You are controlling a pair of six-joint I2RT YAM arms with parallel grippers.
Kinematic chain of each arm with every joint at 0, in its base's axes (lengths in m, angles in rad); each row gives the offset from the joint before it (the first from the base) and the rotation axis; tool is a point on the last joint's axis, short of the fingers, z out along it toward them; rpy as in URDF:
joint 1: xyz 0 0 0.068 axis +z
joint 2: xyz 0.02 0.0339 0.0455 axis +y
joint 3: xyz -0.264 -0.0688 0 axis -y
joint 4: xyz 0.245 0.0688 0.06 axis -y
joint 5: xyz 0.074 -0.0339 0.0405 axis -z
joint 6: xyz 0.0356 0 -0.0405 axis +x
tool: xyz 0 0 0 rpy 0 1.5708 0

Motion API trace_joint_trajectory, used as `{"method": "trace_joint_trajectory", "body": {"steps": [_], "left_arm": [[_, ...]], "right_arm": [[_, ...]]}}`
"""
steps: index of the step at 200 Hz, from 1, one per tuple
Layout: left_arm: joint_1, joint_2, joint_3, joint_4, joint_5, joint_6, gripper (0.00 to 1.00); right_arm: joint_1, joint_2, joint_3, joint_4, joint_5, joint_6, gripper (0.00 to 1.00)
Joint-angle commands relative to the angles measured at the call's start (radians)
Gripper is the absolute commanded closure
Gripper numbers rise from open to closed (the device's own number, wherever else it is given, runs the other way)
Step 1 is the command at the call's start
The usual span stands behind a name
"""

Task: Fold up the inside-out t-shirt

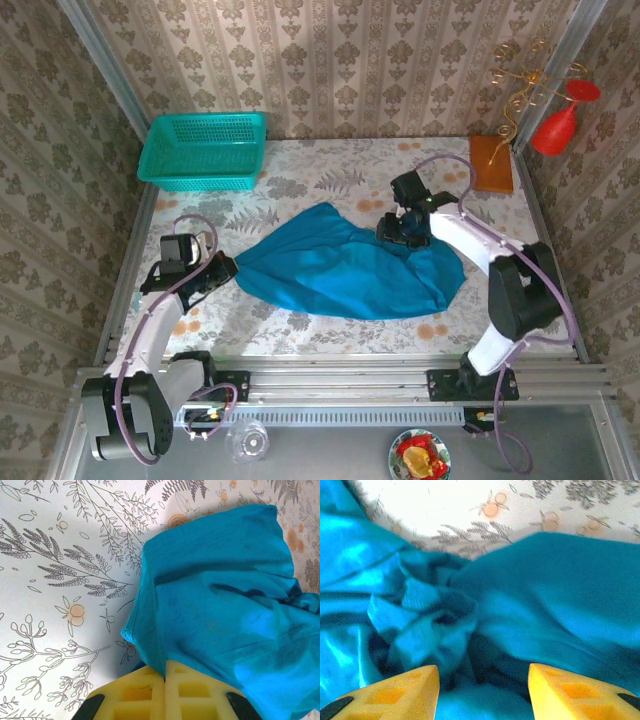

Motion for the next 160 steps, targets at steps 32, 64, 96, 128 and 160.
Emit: {"method": "trace_joint_trajectory", "body": {"steps": [32,64,96,128,160], "left_arm": [[-0.007,-0.044,0.000,-0.033,-0.023,0.023,1.00],[-0.007,-0.052,-0.001,-0.035,-0.026,0.021,1.00],[-0.007,-0.047,0.003,-0.031,-0.023,0.021,1.00],[-0.007,-0.039,0.014,-0.055,-0.032,0.033,1.00],[-0.007,-0.040,0.017,-0.058,-0.031,0.033,1.00]], "right_arm": [[0.013,0.155,0.131,0.049,-0.071,0.077,0.54],[0.014,0.157,0.141,0.016,-0.063,0.079,0.61],[0.015,0.141,0.139,-0.057,0.007,0.077,0.56],[0.015,0.134,0.109,-0.038,-0.046,0.092,0.58],[0.017,0.128,0.112,-0.016,-0.081,0.110,0.76]]}}
